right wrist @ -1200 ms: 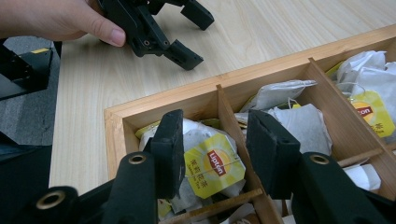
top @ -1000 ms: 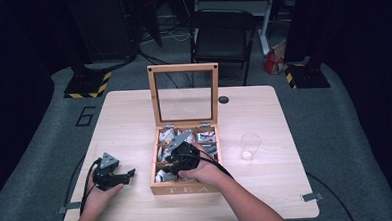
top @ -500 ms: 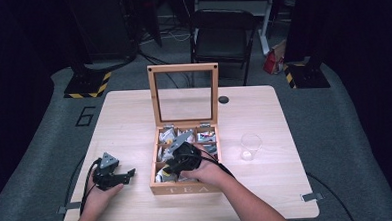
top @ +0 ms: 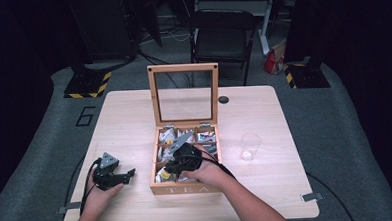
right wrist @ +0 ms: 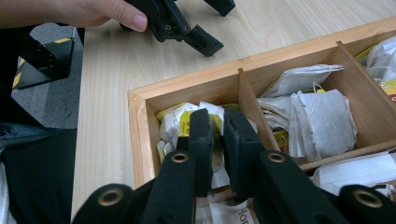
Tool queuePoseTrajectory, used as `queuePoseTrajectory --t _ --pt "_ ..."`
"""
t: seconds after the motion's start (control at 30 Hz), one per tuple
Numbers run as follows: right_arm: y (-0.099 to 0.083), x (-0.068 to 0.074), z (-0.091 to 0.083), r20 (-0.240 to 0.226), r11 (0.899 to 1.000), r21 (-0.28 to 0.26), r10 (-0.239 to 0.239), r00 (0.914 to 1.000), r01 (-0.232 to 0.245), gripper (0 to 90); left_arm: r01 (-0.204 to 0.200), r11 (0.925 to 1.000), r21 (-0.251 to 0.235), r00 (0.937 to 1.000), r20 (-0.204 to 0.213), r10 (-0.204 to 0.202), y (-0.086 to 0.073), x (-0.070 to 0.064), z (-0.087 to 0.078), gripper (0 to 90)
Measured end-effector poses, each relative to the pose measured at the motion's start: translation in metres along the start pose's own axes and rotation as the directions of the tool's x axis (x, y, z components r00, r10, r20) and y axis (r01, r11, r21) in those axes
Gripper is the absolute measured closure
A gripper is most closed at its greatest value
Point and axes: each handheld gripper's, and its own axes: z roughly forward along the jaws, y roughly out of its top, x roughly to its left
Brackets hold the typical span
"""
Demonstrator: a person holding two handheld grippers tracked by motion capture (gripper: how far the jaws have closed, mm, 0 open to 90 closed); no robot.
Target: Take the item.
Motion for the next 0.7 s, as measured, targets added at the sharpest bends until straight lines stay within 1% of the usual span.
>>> queuePoseTrajectory --t 0.07,0.3,0.33,0.57,0.6,0.7 --pt "-0.0001 0.0012 -0.002 -0.012 1.0 -0.003 -0.002 0.9999 0.002 87.3 -0.001 1.0 0.0 1.0 0.0 0.001 0.0 0.0001 0.0 20.7" --pt "-0.0005 0.0027 -0.0029 -0.044 1.0 0.002 0.017 0.9989 -0.017 89.8 0.001 1.0 0.001 1.0 -0.001 -0.001 0.0 0.0 0.0001 20.7" --pt "-0.0004 0.0028 -0.0029 -0.048 1.0 0.0 0.013 0.9988 -0.013 89.9 0.001 1.0 0.001 1.0 -0.001 -0.001 0.0 0.0 0.0001 20.7" --pt "0.0005 0.0065 -0.0062 -0.042 1.0 -0.014 0.007 0.9991 -0.008 90.0 -0.004 1.0 0.002 1.0 -0.002 0.004 0.0002 0.0003 -0.0001 20.7" --pt "0.001 0.0062 -0.007 -0.044 1.0 -0.013 0.0 0.999 0.0 90.0 -0.004 1.0 0.002 1.0 -0.002 0.004 0.0002 0.0003 -0.0001 20.7" --pt "0.0019 0.0076 -0.0094 -0.038 1.0 -0.016 0.011 0.9992 -0.012 90.0 -0.007 0.9999 0.011 1.0 0.001 0.007 0.0006 0.0008 -0.0007 20.7"
